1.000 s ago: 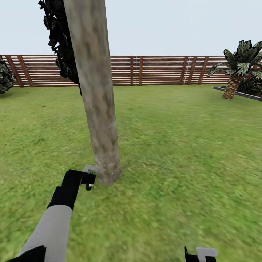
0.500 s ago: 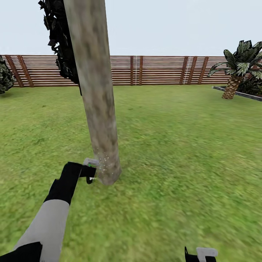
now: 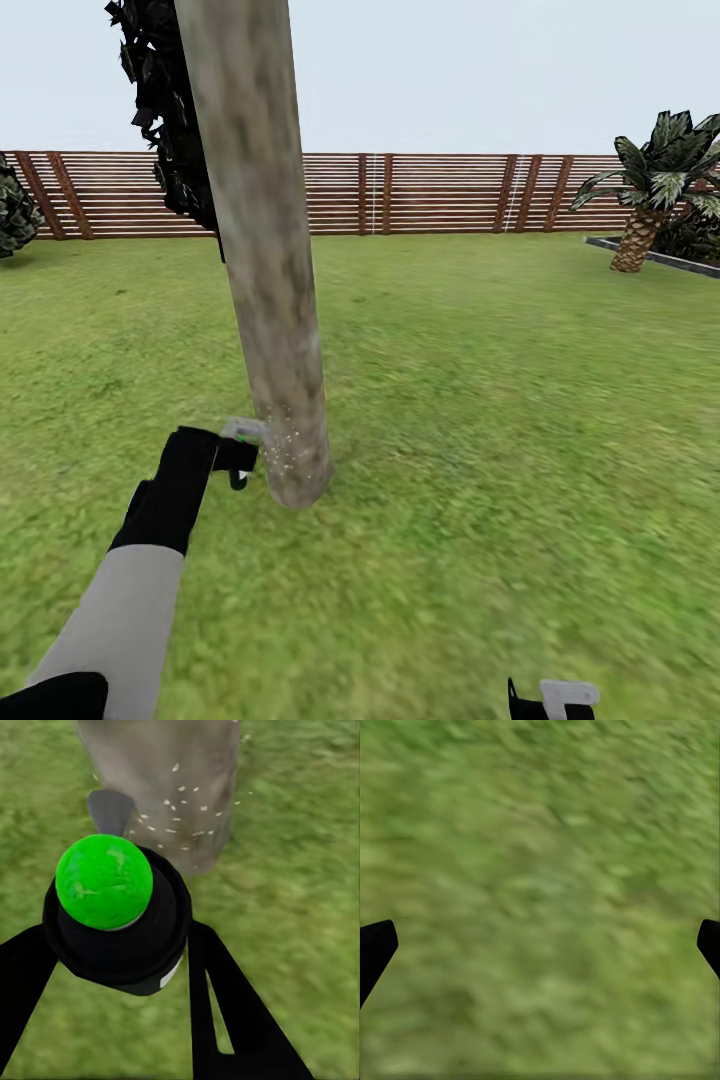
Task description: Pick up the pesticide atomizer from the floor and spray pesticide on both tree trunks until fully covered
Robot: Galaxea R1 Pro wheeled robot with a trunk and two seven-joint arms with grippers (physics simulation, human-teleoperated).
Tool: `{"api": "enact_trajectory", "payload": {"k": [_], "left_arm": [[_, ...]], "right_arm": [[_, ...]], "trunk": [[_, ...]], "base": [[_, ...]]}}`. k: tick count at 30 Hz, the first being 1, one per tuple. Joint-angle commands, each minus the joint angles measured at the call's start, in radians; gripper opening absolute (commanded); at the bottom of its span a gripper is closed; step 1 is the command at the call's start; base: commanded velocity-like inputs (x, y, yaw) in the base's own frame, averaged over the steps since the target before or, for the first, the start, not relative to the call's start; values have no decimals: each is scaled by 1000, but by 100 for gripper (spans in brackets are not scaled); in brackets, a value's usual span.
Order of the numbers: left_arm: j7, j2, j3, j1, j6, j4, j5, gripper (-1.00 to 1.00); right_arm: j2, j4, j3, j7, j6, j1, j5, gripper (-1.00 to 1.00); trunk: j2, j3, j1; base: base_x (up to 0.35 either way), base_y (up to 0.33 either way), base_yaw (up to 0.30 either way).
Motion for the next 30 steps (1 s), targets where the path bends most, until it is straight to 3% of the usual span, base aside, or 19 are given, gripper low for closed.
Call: {"api": "enact_trajectory", "payload": {"k": [1,4,5,7,9,11,13,16,19,22,27,30], "left_arm": [[0,25,-1,-1,16,-3,45,-100],[0,19,-10,0,54,-19,88,-100],[0,5,-18,0,64,-31,94,-100],[0,-55,-63,-23,81,-42,100,-100],[0,-63,-74,-44,94,-45,100,-100],[0,-58,-74,-61,100,-47,99,-100],[0,-31,-71,-68,102,-48,97,-100],[0,44,-63,-67,103,-49,105,-100],[0,61,-56,-60,101,-49,111,-100],[0,54,-63,-63,100,-50,114,-100],[0,-1,-79,-92,103,-72,116,-100],[0,-3,-80,-98,103,-76,115,-100]], "right_arm": [[0,1,0,0,0,0,0,100],[0,1,0,0,0,0,0,100],[0,1,0,0,0,0,0,100],[-1,2,0,0,0,0,1,100],[-1,5,0,0,0,0,1,100],[-1,6,0,0,0,0,1,100],[-2,7,0,0,0,0,1,100],[-2,7,0,0,0,0,2,100],[-2,7,0,0,0,0,2,100],[-2,7,0,0,0,0,1,100],[-2,7,0,0,0,0,2,100],[-2,7,0,0,0,0,2,100]], "trunk": [[0,0,0],[0,0,0],[0,0,0],[0,0,0],[0,0,0],[0,0,0],[0,0,0],[0,0,0],[0,0,0],[0,0,0],[0,0,0],[0,0,0]], "base": [[0,0,0],[0,0,0],[0,0,0],[0,0,0],[0,0,0],[0,0,0],[0,0,0],[0,0,0],[0,0,0],[0,0,0],[0,0,0],[0,0,0]]}}
